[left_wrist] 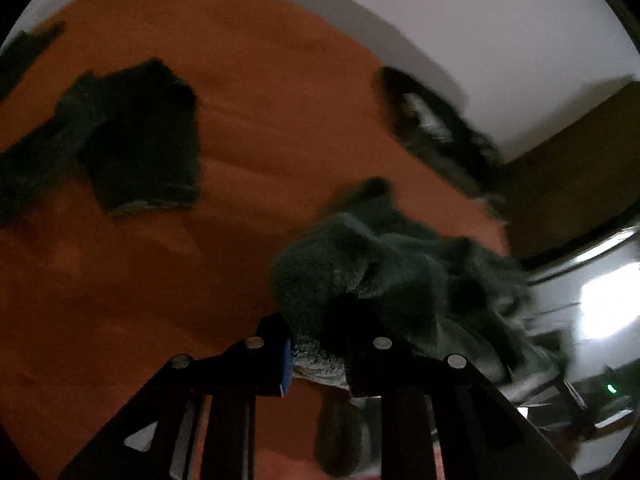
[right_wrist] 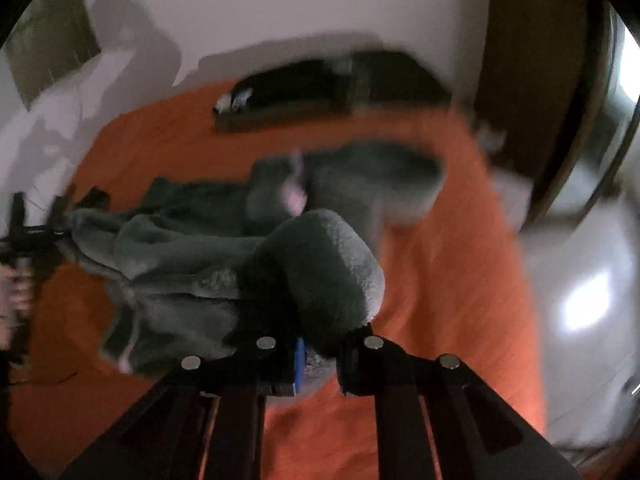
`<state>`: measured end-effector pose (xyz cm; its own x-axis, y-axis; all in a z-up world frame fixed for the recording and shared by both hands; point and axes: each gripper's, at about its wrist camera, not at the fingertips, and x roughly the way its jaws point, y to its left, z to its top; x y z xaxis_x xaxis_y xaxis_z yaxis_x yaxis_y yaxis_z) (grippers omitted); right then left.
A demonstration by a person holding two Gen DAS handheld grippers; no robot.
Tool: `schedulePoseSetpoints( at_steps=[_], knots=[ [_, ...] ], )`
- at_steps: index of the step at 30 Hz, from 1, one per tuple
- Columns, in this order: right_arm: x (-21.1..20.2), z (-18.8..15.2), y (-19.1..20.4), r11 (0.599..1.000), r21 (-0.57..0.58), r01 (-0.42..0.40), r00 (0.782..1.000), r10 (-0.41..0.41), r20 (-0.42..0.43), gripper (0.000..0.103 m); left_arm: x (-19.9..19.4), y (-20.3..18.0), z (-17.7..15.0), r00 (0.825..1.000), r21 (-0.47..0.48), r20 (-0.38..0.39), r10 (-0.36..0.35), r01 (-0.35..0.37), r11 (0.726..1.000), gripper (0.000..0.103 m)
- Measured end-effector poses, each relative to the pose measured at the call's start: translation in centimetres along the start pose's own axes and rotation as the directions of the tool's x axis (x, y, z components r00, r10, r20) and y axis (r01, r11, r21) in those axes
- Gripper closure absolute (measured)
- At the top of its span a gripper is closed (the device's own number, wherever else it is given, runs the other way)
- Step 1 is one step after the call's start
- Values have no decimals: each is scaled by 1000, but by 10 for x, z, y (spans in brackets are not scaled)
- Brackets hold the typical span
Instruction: Fold clothes
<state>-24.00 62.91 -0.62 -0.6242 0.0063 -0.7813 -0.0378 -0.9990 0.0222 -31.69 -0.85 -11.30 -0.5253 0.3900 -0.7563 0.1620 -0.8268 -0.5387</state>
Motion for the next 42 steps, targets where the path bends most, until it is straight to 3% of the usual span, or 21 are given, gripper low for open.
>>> schedulePoseSetpoints(
  at_steps=[3, 4, 5, 7, 9, 11, 13, 15, 17, 19, 22, 25, 26, 27, 30, 32, 34, 36, 37, 39, 42],
  knots=[
    [4, 20, 1, 995, -89, 51, 996, -44, 84, 87, -7, -21, -5, 999, 98, 21, 27, -29, 995, 83],
    [15, 23, -1, 988, -132, 77, 995, -69, 66, 68, -6, -28, -6, 999, 133, 27, 45, -49, 990, 82],
    [32, 24, -1, 980, -160, 115, 993, -115, 10, 55, -6, -34, -8, 997, 167, 33, 63, -68, 984, 82],
    [68, 19, -6, 979, -112, 172, 975, -186, -120, 54, 4, -35, -14, 995, 204, 1, 95, -94, 974, 82],
    [72, 9, -10, 994, 10, 105, 983, -103, -154, 53, 12, -29, -26, 994, 216, -34, 105, -95, 972, 82],
    [49, -10, -4, 995, 69, 69, 995, -63, -80, 50, 18, -21, -38, 991, 224, -65, 114, -97, 970, 81],
    [26, -35, 26, 999, 35, -8, 1000, 8, -8, 42, 21, -10, -48, 989, 221, -89, 119, -97, 971, 79],
    [26, -46, 68, 985, -46, -166, 985, 163, -57, 42, 26, 2, -53, 988, 179, -116, 101, -79, 981, 78],
    [44, -64, 126, 922, -175, -345, 931, 313, -187, 42, 30, 12, -56, 987, 135, -139, 84, -65, 989, 77],
    [60, -88, 183, 832, -333, -443, 889, 360, -284, 42, 36, 17, -56, 986, 102, -152, 73, -58, 993, 77],
    [93, -121, 245, 700, -552, -453, 886, 283, -368, 42, 44, 12, -58, 984, 103, -161, 74, -58, 993, 76],
    [123, -135, 266, 668, -622, -407, 905, 204, -373, 45, 50, 3, -62, 981, 136, -159, 107, -85, 987, 77],
    [133, -138, 271, 661, -641, -390, 911, 180, -370, 72, 51, 1, -64, 981, 144, -158, 112, -90, 985, 80],
    [137, -135, 268, 680, -631, -375, 916, 169, -363, 89, 51, -2, -68, 978, 162, -169, 120, -93, 982, 84],
    [109, -91, 208, 818, -349, -458, 877, 350, -330, 90, 50, -8, -81, 967, 222, -209, 148, -100, 970, 89],
    [66, -64, 143, 882, -200, -427, 899, 390, -201, 90, 49, -13, -90, 957, 262, -235, 167, -103, 960, 90],
    [18, -47, 64, 948, -83, -306, 952, 303, -42, 90, 46, -18, -107, 942, 310, -278, 190, -100, 946, 90],
    [-16, -43, -12, 992, 30, -122, 991, 120, 55, 90, 40, -21, -127, 926, 364, -315, 209, -85, 928, 90],
    [-29, -44, -50, 995, 94, -12, 997, 4, 81, 90, 38, -22, -137, 919, 386, -329, 216, -78, 919, 90],
    [-39, -50, -115, 961, 214, 175, 981, -189, 47, 90, 32, -19, -156, 905, 419, -361, 226, -60, 906, 89],
    [-28, -62, -181, 901, 326, 287, 958, -278, -73, 88, 25, -9, -171, 885, 429, -404, 231, -39, 902, 86]
  ],
)
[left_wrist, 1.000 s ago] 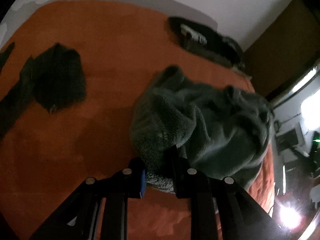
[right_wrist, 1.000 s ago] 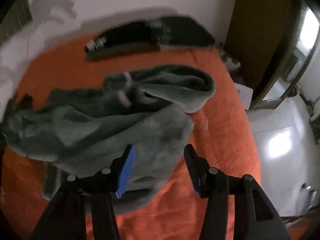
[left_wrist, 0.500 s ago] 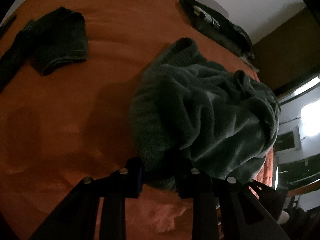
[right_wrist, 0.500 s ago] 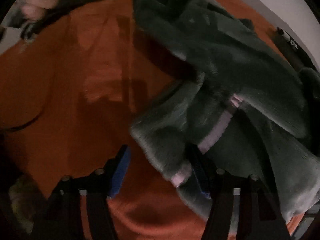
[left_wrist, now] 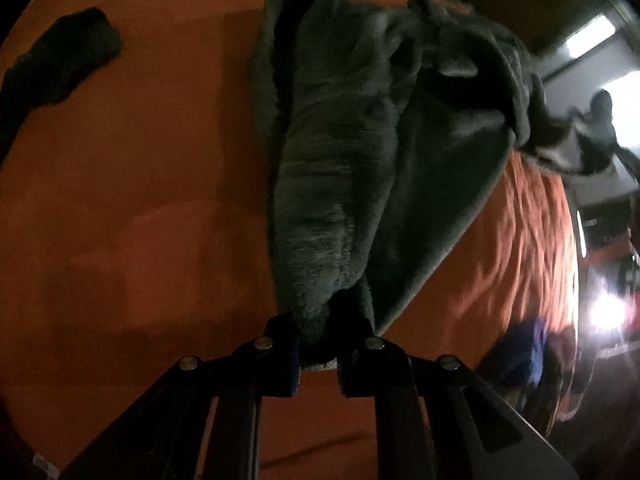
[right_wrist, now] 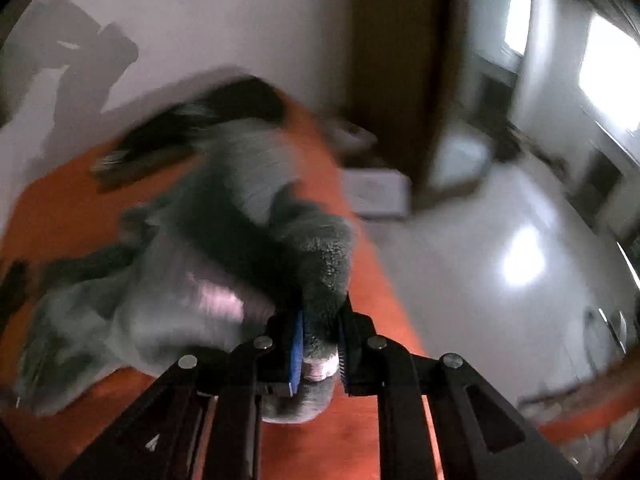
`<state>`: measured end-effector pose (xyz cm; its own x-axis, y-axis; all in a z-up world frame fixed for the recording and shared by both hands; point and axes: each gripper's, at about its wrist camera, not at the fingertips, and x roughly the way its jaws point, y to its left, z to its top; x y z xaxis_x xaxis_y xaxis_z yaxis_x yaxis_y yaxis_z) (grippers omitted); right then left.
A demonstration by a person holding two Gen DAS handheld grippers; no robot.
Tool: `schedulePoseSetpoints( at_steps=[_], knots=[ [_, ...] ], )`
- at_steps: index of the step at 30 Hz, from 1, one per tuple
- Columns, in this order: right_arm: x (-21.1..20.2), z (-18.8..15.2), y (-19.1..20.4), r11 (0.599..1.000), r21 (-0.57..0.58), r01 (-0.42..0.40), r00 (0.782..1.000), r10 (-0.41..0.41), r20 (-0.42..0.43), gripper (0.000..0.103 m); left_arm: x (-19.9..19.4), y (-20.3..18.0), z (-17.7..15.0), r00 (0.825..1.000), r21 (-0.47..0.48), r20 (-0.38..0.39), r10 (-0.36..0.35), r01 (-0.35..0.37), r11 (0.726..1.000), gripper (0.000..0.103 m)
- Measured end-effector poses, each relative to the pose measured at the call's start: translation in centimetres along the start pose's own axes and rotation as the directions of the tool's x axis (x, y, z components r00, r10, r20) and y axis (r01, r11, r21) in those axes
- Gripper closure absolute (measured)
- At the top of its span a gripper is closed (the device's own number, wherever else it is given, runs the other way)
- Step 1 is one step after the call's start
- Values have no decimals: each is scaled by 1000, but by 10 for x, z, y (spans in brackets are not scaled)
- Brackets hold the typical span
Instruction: Fold clothes
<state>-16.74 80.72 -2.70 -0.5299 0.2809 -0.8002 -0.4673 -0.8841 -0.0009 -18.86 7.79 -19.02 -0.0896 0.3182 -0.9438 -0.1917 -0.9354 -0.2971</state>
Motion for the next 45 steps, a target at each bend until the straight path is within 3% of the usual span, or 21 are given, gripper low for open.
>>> schedulePoseSetpoints(
  at_steps=[3, 5, 7, 9, 12, 14, 16, 18, 20, 21, 22, 25, 27, 29, 30, 32, 36, 37, 38, 41, 45],
  knots=[
    [15, 1, -26, 996, 89, 31, 997, -25, -70, 80, -14, 23, 1, 997, -76, 12, -73, 74, 994, 84],
    [5, -1, -20, 994, 96, 59, 998, -57, -22, 42, -34, 41, 7, 994, -122, 34, -100, 103, 987, 83],
    [-14, -3, -2, 995, 55, 81, 994, -84, 63, 33, -62, 53, 12, 995, -127, 91, -48, 60, 990, 83],
    [-27, 0, 19, 998, -7, 64, 989, -62, 131, 33, -95, 68, 14, 983, -152, 180, -23, 51, 987, 82],
    [-39, 8, 65, 989, -123, -80, 983, 99, 156, 32, -128, 90, 14, 942, -237, 327, -75, 158, 958, 71],
    [-32, 12, 111, 950, -194, -246, 960, 266, 86, 32, -124, 92, 24, 947, -261, 319, -38, 127, 957, 62],
    [-22, 4, 164, 880, -227, -416, 906, 424, -16, 32, -103, 84, 48, 960, -233, 281, 9, 59, 971, 62],
    [-10, -21, 228, 752, -260, -606, 796, 577, -185, 32, -78, 80, 74, 968, -203, 251, 7, 45, 978, 62],
    [5, -58, 290, 584, -302, -753, 658, 673, -338, 32, -53, 80, 96, 974, -198, 225, -23, 69, 978, 62],
    [9, -82, 317, 512, -339, -790, 613, 681, -400, 32, -38, 79, 105, 975, -198, 216, -44, 88, 976, 62],
    [12, -105, 339, 468, -382, -797, 603, 662, -446, 32, -24, 78, 113, 976, -198, 207, -64, 106, 975, 62],
    [22, -160, 381, 391, -466, -793, 605, 586, -539, 32, 4, 64, 137, 976, -182, 198, -95, 132, 974, 62],
    [25, -177, 385, 373, -478, -795, 603, 562, -566, 32, -2, 50, 155, 961, -133, 258, -104, 142, 981, 62],
    [31, -185, 387, 365, -500, -785, 616, 541, -573, 32, -8, 37, 175, 944, -82, 304, -127, 159, 984, 58],
    [33, -186, 385, 366, -508, -780, 623, 533, -573, 32, -6, 33, 189, 947, -78, 298, -120, 149, 986, 55],
    [35, -184, 376, 386, -503, -773, 633, 526, -568, 32, 1, 26, 218, 956, -83, 278, -89, 116, 990, 48],
    [43, -174, 351, 455, -457, -764, 645, 528, -553, 32, 32, 22, 256, 979, -144, 205, 16, 13, 989, 51],
    [47, -171, 343, 479, -439, -760, 649, 529, -547, 32, 36, 23, 259, 979, -173, 201, 29, 6, 985, 81],
    [51, -168, 334, 501, -421, -756, 653, 529, -542, 32, 40, 25, 261, 979, -206, 200, 39, 4, 979, 97],
    [50, -161, 306, 561, -378, -736, 671, 534, -514, 32, 24, 27, 254, 954, -269, 290, 76, 5, 963, 97],
    [50, -154, 281, 624, -355, -696, 712, 533, -457, 32, -27, 60, 240, 897, -273, 437, 62, 67, 960, 96]
  ],
)
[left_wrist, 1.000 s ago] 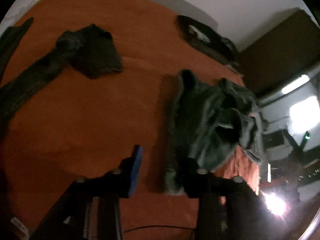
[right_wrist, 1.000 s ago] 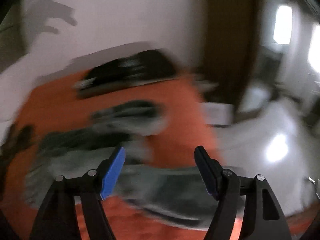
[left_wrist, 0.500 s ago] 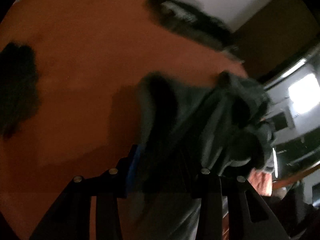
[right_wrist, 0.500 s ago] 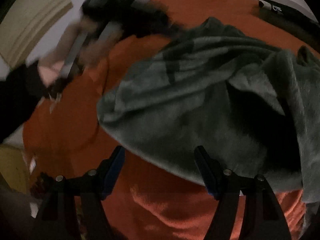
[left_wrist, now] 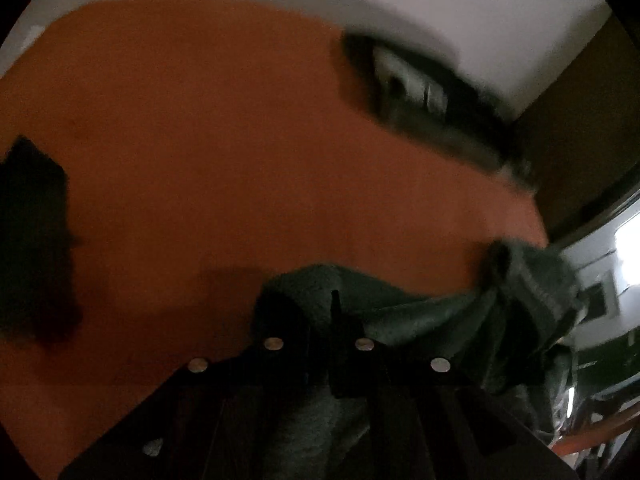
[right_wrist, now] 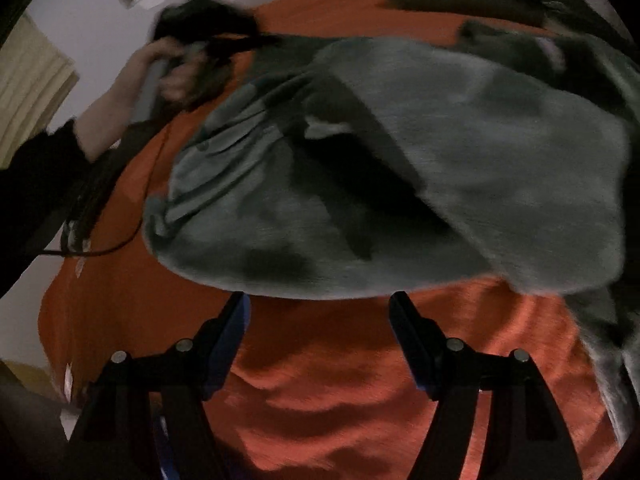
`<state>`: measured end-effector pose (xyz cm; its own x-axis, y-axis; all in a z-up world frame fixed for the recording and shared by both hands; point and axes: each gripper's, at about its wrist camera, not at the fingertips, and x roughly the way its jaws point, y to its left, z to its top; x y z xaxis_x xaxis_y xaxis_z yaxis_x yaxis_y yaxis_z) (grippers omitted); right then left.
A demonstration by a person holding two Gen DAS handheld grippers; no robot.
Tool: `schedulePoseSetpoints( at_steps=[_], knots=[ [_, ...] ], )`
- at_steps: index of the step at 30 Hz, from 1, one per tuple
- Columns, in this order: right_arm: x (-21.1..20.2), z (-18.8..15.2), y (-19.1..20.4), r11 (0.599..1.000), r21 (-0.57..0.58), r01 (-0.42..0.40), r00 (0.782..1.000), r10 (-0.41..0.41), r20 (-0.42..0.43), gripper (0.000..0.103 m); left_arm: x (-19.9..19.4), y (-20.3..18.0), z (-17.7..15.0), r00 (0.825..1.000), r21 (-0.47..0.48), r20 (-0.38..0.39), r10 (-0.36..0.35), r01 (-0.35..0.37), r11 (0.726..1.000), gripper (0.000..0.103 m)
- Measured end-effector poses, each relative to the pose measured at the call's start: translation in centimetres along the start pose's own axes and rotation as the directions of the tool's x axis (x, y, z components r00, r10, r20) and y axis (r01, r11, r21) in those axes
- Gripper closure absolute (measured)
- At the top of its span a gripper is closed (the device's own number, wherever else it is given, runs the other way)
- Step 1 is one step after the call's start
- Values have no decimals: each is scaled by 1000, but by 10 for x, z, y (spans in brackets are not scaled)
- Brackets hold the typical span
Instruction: Fold clothes
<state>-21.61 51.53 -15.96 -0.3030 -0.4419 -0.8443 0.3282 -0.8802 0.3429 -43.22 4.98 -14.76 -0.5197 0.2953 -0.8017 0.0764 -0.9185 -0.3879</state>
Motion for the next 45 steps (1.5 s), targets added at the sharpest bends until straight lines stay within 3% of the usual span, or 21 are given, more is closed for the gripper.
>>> schedulePoseSetpoints(
  at_steps=[3, 6, 9, 13, 15, 21, 25, 27, 29, 30, 31, 33, 34, 37, 40, 42, 45],
  knots=[
    [-4, -1, -13, 999, 13, 42, 999, -43, 27, 32, -33, 47, 23, 999, -121, 44, 30, -24, 992, 96],
    [-8, 5, -21, 996, 0, 85, 995, -85, 48, 32, -69, 99, 47, 991, -272, 112, 77, -44, 961, 96],
    [-11, 15, -22, 994, -18, 109, 992, -107, 69, 32, -93, 140, 72, 974, -350, 154, 169, -107, 931, 96],
    [-6, 25, -22, 993, -16, 117, 989, -115, 94, 32, -63, 151, 77, 984, -354, -38, 175, -177, 918, 92],
    [-4, 25, -22, 995, 8, 99, 990, -100, 100, 32, -60, 147, 67, 982, -345, -84, 171, -190, 919, 92],
    [-11, 8, -22, 996, 21, 82, 993, -83, 79, 32, -96, 146, 48, 992, -367, -73, 104, -124, 922, 85],
    [-23, -7, -34, 993, 42, 107, 991, -110, 78, 32, -141, 125, 18, 992, -204, -1, 123, -121, 971, 77],
    [-23, -14, -43, 992, 94, 87, 993, -93, 71, 32, -165, 123, -1, 981, -135, 65, 182, -172, 976, 72],
    [-21, -19, -50, 988, 136, 70, 995, -79, 62, 32, -186, 133, -17, 960, -140, 127, 250, -232, 963, 51],
    [-20, -21, -51, 988, 141, 67, 996, -75, 57, 32, -196, 139, -25, 946, -144, 158, 283, -262, 954, 48],
    [-20, -22, -51, 988, 144, 65, 996, -73, 53, 32, -198, 144, -32, 948, -159, 155, 279, -255, 954, 46],
    [-18, -22, -48, 989, 132, 65, 996, -72, 51, 32, -188, 160, -59, 987, -188, 89, 137, -118, 975, 45],
    [-17, -21, -45, 991, 122, 63, 996, -70, 52, 32, -176, 161, -78, 996, -207, 46, 81, -70, 976, 45],
    [-15, -17, -40, 993, 106, 60, 996, -67, 56, 32, -136, 164, -138, 997, -283, -57, -53, 34, 958, 44],
    [-12, -14, -35, 993, 106, 52, 997, -58, 53, 32, -101, 166, -191, 986, -385, -84, -145, 102, 917, 45],
    [-9, -14, -32, 994, 95, 52, 997, -56, 44, 32, -91, 160, -210, 985, -383, -77, -155, 114, 917, 44],
    [-3, -16, -28, 995, 80, 57, 998, -60, 26, 32, -84, 143, -209, 993, -286, -53, -101, 82, 955, 44]
  ],
)
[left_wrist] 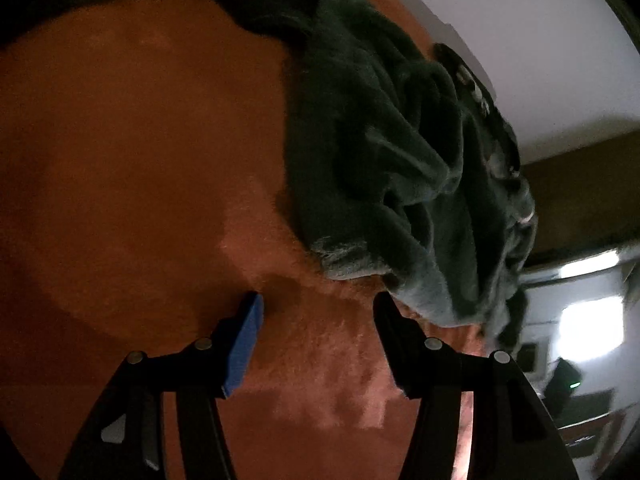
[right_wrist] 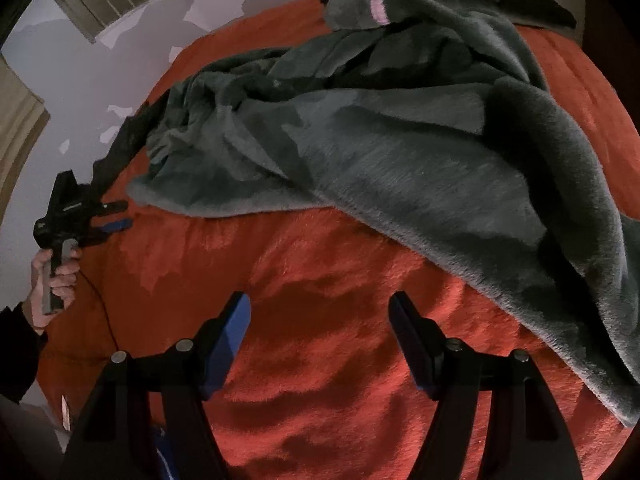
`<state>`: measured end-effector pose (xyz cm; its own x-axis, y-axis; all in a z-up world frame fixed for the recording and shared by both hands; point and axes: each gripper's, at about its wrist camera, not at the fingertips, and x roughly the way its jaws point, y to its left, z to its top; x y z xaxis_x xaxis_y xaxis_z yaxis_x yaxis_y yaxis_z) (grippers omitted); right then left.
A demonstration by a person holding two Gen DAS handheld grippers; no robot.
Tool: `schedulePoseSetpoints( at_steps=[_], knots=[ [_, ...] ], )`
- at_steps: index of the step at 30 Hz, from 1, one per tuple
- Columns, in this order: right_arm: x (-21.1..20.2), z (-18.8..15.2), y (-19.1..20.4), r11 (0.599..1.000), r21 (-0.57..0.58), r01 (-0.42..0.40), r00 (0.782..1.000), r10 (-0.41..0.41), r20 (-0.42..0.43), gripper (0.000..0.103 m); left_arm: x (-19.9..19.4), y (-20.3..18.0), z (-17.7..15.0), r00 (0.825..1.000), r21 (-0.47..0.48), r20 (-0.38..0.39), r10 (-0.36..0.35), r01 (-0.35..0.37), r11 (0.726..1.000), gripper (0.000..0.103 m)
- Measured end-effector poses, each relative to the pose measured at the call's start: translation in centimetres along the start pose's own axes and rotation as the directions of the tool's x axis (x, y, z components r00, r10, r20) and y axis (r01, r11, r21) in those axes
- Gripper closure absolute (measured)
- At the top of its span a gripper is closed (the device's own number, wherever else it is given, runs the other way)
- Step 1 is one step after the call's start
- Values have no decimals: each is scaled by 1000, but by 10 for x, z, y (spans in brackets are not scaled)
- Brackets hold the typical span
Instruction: Fold clothes
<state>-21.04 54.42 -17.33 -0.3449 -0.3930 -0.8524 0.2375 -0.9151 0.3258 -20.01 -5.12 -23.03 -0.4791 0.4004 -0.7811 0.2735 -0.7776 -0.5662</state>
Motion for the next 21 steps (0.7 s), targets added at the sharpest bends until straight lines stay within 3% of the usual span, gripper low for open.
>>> schedulePoseSetpoints(
  at_steps=[4, 5, 6, 7, 8, 14, 17, 21],
  knots=[
    [7, -3, -2, 1000, 14, -1, 1000, 1, -19, 32, 8, -28, 7, 995, 158, 77, 60, -72, 985, 45],
    [8, -3, -2, 1000, 18, 0, 1000, 1, -21, 32, 8, -33, 8, 994, 180, 99, 36, -54, 982, 47],
    [9, -3, -2, 1000, 21, 1, 1000, 0, -23, 32, 9, -38, 10, 993, 199, 121, 2, -26, 980, 55],
    [9, -3, -3, 1000, 24, 2, 1000, -1, -25, 32, 9, -42, 11, 989, 219, 142, -32, 1, 976, 90],
    [9, -3, -3, 1000, 25, 3, 1000, -2, -25, 32, 10, -46, 12, 988, 229, 148, -45, 11, 973, 95],
    [3, -3, -6, 999, 38, 8, 1000, -8, -10, 32, -42, -55, 8, 963, 288, 261, 71, -148, 946, 95],
    [1, -2, -11, 998, 56, 6, 1000, -6, -4, 32, -91, -50, 2, 959, 359, 265, 105, -199, 912, 95],
    [-4, 9, -14, 995, 93, -28, 999, 26, 24, 32, -124, -43, -25, 984, 524, 151, 95, -162, 836, 95]
  ],
)
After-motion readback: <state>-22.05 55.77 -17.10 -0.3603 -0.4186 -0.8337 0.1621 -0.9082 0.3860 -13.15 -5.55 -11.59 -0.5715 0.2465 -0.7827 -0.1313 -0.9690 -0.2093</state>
